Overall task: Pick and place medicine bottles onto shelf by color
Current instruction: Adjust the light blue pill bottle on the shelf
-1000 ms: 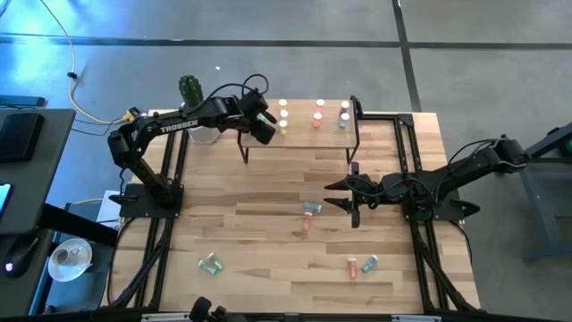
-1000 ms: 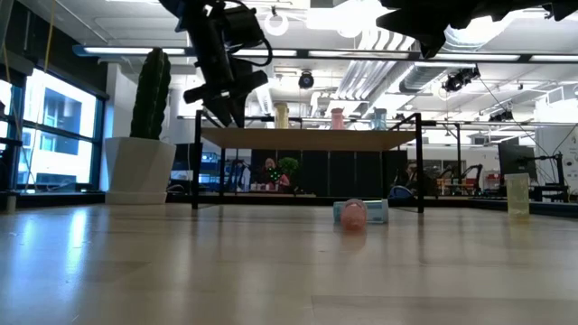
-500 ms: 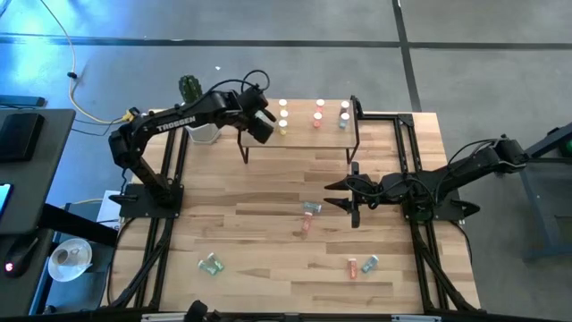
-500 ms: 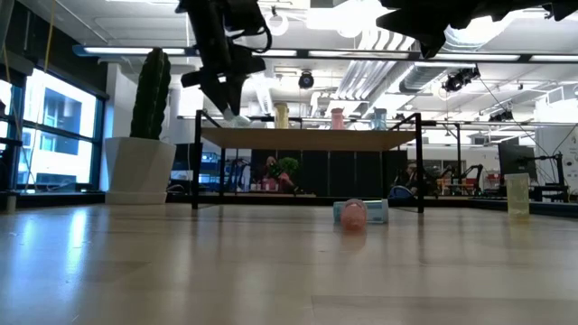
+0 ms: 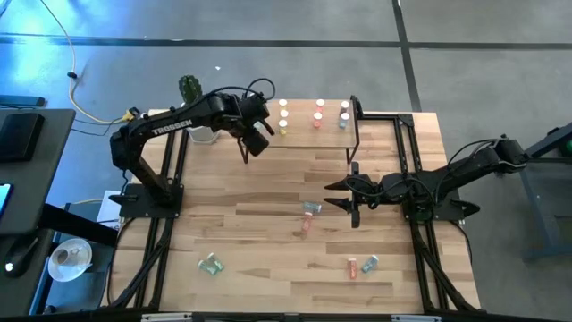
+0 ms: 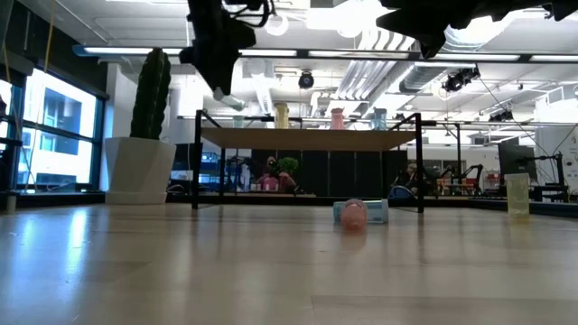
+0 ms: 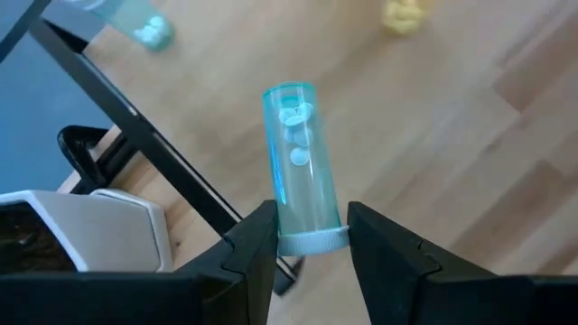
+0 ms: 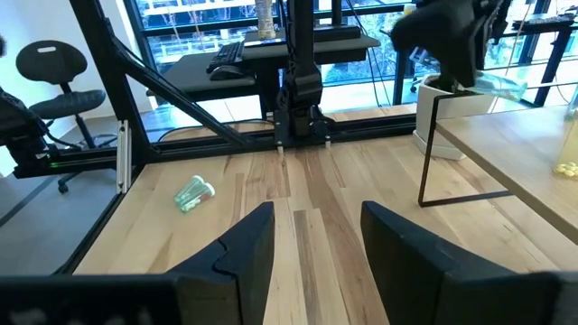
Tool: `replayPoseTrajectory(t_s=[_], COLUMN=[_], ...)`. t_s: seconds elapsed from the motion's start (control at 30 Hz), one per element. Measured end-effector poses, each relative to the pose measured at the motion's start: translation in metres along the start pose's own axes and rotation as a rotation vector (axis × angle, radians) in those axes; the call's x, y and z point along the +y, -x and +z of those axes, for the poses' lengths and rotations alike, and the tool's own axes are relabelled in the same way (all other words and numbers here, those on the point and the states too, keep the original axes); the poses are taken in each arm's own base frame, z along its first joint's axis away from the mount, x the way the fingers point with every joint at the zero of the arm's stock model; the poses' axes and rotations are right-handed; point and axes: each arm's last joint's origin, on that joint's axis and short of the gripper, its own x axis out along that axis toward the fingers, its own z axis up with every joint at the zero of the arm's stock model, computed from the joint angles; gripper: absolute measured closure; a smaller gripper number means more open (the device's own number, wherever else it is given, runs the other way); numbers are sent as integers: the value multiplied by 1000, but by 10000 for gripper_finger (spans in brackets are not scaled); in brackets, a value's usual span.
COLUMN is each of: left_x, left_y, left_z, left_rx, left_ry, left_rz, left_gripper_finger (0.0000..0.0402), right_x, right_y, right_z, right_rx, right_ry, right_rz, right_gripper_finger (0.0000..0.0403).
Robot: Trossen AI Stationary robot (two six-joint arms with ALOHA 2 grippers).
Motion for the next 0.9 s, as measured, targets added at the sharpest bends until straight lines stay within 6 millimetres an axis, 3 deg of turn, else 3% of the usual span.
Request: replayPoseTrajectory(t_s=[0.23, 0.57, 0.9], left_x=[-29, -83, -117], left_y=[26, 48, 65], left_z=[-13, -43, -72], left_rx=[32, 28, 7], left_ry=[-136, -327, -478], left_rz=[-91, -223, -281], left_gripper_finger=[280, 280, 280], right_x=[1, 2, -2], right_y=[0, 0, -2], right_z=[0, 0, 28], right_rx=[6, -1, -166], right_ry=[44, 53, 110], right_rz=[49, 61, 94], right_gripper_finger=[244, 244, 244])
